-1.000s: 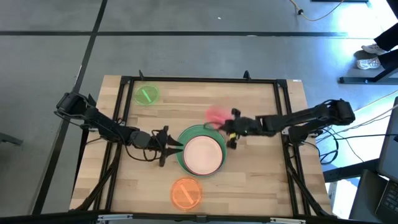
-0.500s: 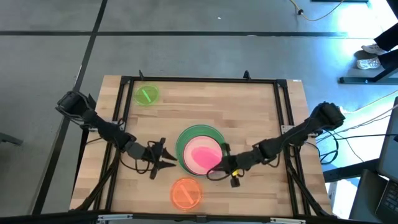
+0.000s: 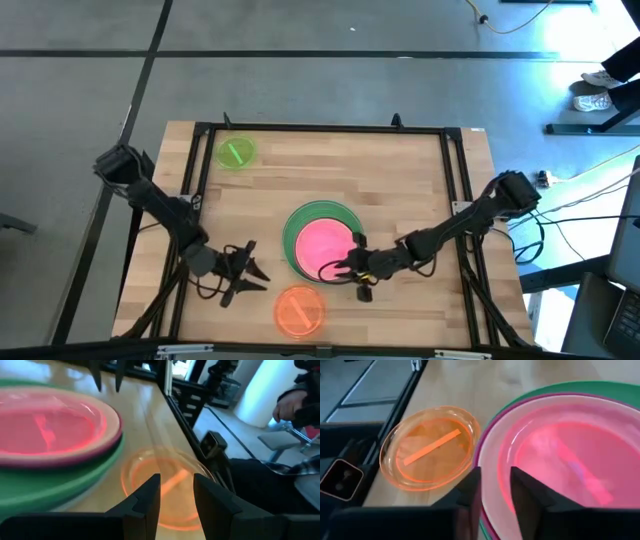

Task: Stack plastic plates
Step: Stack the small orange plate on top of the small pink plate

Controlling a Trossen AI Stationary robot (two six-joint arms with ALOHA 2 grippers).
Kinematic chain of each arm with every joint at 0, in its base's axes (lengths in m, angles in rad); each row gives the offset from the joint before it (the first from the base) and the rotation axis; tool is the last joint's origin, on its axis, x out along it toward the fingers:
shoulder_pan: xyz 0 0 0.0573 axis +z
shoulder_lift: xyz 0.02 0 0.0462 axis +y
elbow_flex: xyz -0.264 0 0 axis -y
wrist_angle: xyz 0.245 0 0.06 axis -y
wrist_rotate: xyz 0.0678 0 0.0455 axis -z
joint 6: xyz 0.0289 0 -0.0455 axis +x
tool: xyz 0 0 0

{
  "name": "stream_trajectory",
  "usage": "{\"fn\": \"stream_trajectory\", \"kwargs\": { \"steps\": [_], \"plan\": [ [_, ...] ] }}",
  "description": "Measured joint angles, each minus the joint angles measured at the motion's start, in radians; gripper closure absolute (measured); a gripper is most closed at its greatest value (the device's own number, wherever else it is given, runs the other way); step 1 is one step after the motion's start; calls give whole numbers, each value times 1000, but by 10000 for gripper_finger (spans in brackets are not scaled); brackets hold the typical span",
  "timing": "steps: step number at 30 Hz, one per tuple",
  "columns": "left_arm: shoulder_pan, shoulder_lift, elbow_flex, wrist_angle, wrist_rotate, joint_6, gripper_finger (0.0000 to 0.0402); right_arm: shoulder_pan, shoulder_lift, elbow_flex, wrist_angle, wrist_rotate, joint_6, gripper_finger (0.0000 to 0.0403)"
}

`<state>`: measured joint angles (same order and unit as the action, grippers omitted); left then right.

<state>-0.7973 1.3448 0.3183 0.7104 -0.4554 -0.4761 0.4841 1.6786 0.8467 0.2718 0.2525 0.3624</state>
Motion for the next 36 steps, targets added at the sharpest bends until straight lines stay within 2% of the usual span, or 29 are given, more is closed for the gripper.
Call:
{"fn": "stream_trajectory", "kwargs": {
  "steps": [6,12,15,18,23,27,36],
  "plan": [
    [-53,69,0,-3,-4,-74,292,30,5,58,71,-47,15,256],
    [-55,159,5,27,-3,-147,292,101,102,230,45,-32,-64,253],
    [-57,205,29,48,10,-158,292,130,183,353,-63,-29,-140,255],
    [-61,247,67,49,17,-154,292,151,276,485,-244,-26,-203,256],
    [-61,305,117,47,74,-117,292,169,399,659,-511,-46,-237,256],
    [-58,328,127,40,72,-116,292,170,443,699,-596,-66,-292,256],
    [-20,332,127,40,71,-115,292,170,507,691,-559,-90,-469,256]
  ]
}}
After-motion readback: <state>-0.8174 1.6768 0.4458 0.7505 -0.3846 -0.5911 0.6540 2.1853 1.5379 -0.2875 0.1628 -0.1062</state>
